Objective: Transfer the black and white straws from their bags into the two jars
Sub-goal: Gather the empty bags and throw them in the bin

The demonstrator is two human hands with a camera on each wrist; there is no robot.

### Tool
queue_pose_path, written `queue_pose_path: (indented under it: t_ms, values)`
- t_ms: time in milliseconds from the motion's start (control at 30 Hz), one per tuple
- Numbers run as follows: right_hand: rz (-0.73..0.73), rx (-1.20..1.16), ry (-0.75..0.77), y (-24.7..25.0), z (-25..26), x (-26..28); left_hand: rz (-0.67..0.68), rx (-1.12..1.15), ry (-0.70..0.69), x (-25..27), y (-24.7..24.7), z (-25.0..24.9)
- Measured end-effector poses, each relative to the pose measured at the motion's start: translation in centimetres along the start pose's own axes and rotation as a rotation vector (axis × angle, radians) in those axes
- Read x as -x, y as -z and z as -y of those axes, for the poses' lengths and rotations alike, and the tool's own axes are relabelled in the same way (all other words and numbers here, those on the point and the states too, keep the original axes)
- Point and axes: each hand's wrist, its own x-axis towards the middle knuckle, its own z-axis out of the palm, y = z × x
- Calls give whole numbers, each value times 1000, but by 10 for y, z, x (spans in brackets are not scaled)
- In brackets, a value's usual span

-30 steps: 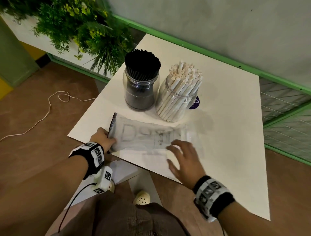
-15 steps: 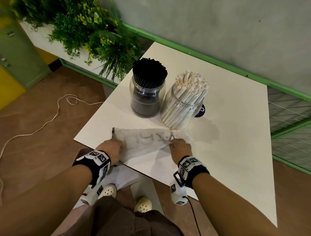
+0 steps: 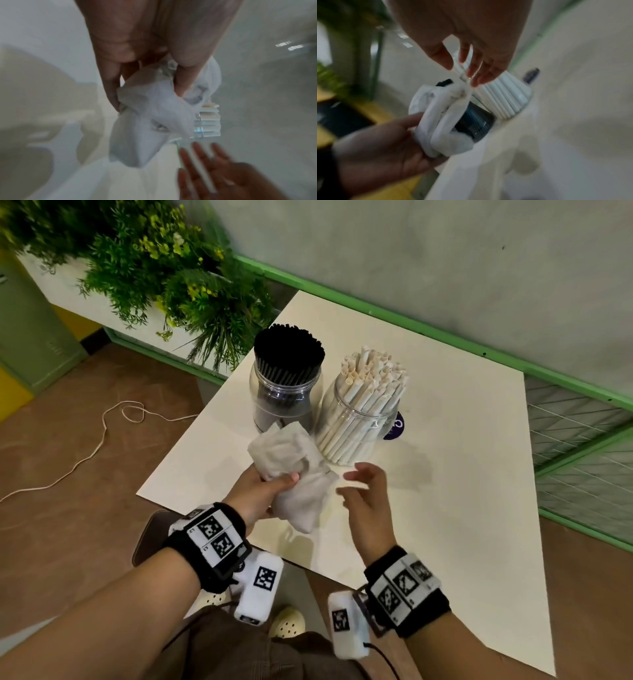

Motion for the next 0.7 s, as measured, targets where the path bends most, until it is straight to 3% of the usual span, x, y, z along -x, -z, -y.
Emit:
queue_pose_path:
  t_ms: [100,167,267,367,500,533,600,633,700]
  values:
    - [188,527,566,4,0,12,-1,-112,-50,1,-3,-5]
    - [333,846,715,3,-4,8,105,-122,-10,8,-11,-9]
    - [377,890,615,3,-11,-5,264,43,65,18,-18,-12]
    - [355,818,482,4,-12,-9,250,54,64,19,-16,-12]
    - [390,982,311,3,-1,-13,-184,-390,-276,10,-5,-6]
    - [422,995,286,1,3,-13,-211,-487,-402,12,-3,-6]
    - [499,865,238,-5,12,-10,-46,-625,-525,18,-3,-3]
    - [523,750,229,-11,17,-7,51,-600,-482,22,-4,-1]
    - [497,588,306,-21,22,-2,111,-326,-214,31,-9,-6]
